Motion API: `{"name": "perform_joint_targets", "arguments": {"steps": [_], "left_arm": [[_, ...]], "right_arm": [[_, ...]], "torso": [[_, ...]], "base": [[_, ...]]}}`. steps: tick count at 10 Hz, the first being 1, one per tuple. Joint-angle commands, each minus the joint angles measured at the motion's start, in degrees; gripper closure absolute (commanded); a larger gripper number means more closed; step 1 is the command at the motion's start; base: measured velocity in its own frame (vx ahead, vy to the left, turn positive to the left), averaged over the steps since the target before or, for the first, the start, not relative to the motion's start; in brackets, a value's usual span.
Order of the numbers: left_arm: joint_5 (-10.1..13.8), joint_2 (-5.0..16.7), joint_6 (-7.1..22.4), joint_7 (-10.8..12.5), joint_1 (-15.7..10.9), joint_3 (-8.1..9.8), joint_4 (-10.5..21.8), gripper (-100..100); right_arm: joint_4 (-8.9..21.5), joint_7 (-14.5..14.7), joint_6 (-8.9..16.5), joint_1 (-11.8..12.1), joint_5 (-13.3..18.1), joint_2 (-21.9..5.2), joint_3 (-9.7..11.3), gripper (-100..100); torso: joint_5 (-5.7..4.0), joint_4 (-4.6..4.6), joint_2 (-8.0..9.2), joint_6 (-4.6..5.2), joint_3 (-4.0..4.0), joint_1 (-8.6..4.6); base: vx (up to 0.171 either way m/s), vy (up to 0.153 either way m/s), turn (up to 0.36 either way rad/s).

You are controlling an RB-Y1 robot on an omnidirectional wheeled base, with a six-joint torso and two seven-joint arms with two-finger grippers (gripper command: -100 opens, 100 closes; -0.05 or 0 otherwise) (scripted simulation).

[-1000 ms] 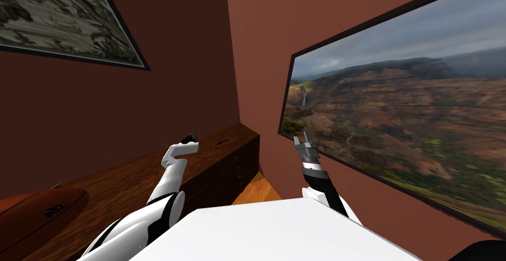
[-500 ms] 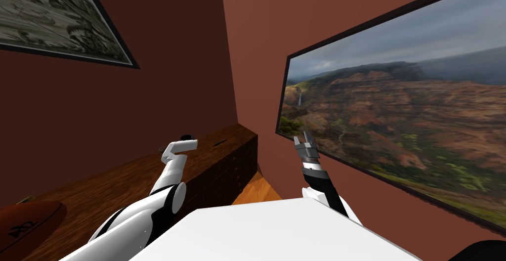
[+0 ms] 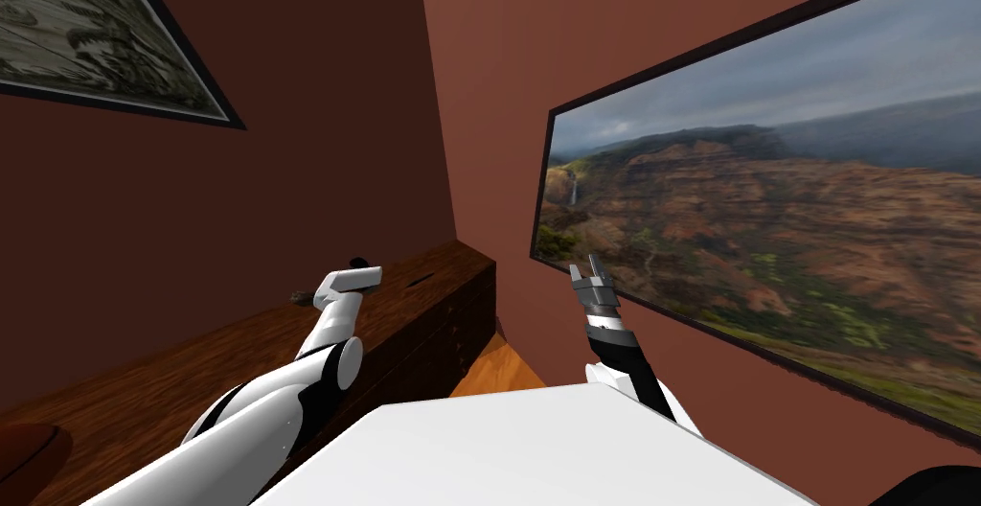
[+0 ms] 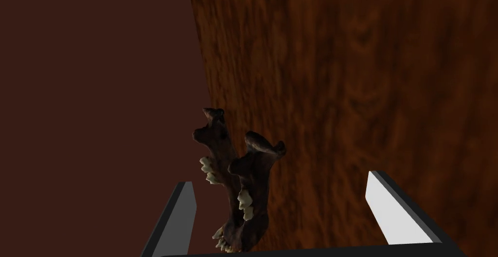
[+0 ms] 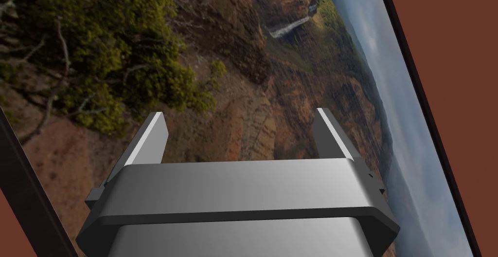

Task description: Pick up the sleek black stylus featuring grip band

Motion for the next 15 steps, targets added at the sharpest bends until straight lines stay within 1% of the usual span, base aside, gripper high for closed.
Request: {"name": "perform_joint_targets", "arguments": {"steps": [1, 2, 3, 4, 5, 6, 7, 8, 9, 10, 11, 12, 13, 14, 15], "left_arm": [[-0.4, 0.8, 2.9, 0.8, -2.7, 0.86, 2.9, -100], [-0.4, 0.8, 3.9, 0.8, -2.7, 0.86, 4.3, -100], [-0.4, 0.8, 3.9, 0.8, -2.7, 0.86, 4.3, -100], [-0.4, 1.8, 7.0, 1.3, -4.9, 1.75, 5.9, -100], [-0.4, 1.8, 7.0, 1.3, -4.9, 1.75, 7.6, -100], [-0.4, 2.8, 9.3, 1.8, -7.2, 2.57, 9.5, -100], [-0.4, 2.8, 10.0, 1.8, -7.2, 2.57, 11.4, -100], [-0.4, 3.8, 12.0, 2.2, -9.3, 3.33, 13.3, -100], [-0.4, 3.8, 12.9, 2.2, -9.3, 3.33, 14.6, -100], [-0.4, 3.8, 12.9, 2.2, -9.3, 3.33, 15.1, -100], [-0.3, 4.8, 15.7, 2.6, -11.3, 4.02, 16.9, -100], [-0.3, 4.8, 15.7, 2.6, -11.3, 4.02, 18.3, -100], [-0.3, 4.8, 15.7, 2.6, -11.3, 4.02, 18.4, -100], [-0.3, 5.8, 18.2, 2.9, -13.2, 4.64, 20.3, -100], [-0.3, 5.8, 18.2, 2.9, -13.2, 4.64, 21.6, -100]], "right_arm": [[0.0, 0.0, 0.0, 0.0, 0.0, 0.0, 0.0, 0], [0.0, 0.0, 0.0, 0.0, 0.0, 0.0, 0.0, 0], [0.0, 0.0, 0.0, 0.0, 0.0, 0.0, 0.0, 0], [0.0, 0.0, 0.0, 0.0, 0.0, 0.0, 0.0, 0], [0.0, 0.0, 0.0, 0.0, 0.0, 0.0, 0.0, 0], [0.0, 0.0, 0.0, 0.0, 0.0, 0.0, 0.0, 0], [0.0, 0.0, 0.0, 0.0, 0.0, 0.0, 0.0, 0], [0.0, 0.0, 0.0, 0.0, 0.0, 0.0, 0.0, 0], [0.0, 0.0, 0.0, 0.0, 0.0, 0.0, 0.0, 0], [0.0, 0.0, 0.0, 0.0, 0.0, 0.0, 0.0, 0], [0.0, 0.0, 0.0, 0.0, 0.0, 0.0, 0.0, 0], [0.0, 0.0, 0.0, 0.0, 0.0, 0.0, 0.0, 0], [0.0, 0.0, 0.0, 0.0, 0.0, 0.0, 0.0, 0], [0.0, 0.0, 0.0, 0.0, 0.0, 0.0, 0.0, 0], [0.0, 0.0, 0.0, 0.0, 0.0, 0.0, 0.0, 0]], "torso": [[0.00, 0.00, 0.00, 0.00, 0.00, 0.00], [-0.02, 0.01, -0.01, 0.05, 0.00, -0.03], [-0.01, 0.00, -0.01, 0.02, -0.01, -0.02], [-0.01, 0.00, 0.00, 0.01, 0.00, -0.01], [-0.02, 0.01, -0.02, 0.05, -0.01, -0.04], [-0.01, 0.00, -0.02, 0.01, -0.01, -0.02], [-0.02, 0.00, -0.03, 0.04, -0.01, -0.04], [0.00, -0.01, -0.03, 0.00, -0.02, -0.02], [-0.02, 0.00, -0.05, 0.04, -0.03, -0.04], [-0.01, -0.01, -0.05, 0.00, -0.03, -0.04], [-0.01, 0.00, -0.02, -0.01, -0.01, -0.03], [-0.02, 0.00, -0.03, 0.03, -0.01, -0.06], [-0.01, -0.01, -0.03, 0.01, -0.02, -0.05], [-0.01, 0.00, -0.02, -0.01, -0.01, -0.02], [-0.02, 0.00, -0.05, 0.03, -0.02, -0.05]], "base": [[0.005, -0.001, -0.097], [0.008, 0.003, -0.079], [0.000, 0.000, 0.000], [0.008, -0.003, -0.120], [0.009, 0.003, -0.081], [0.011, -0.001, -0.110], [0.012, 0.002, -0.054], [0.018, -0.003, -0.107], [0.018, -0.002, -0.058], [0.007, -0.002, 0.014], [0.012, -0.008, -0.072], [0.015, -0.003, -0.077], [0.008, 0.001, -0.007], [0.019, -0.006, -0.080], [0.023, -0.003, -0.066]]}}
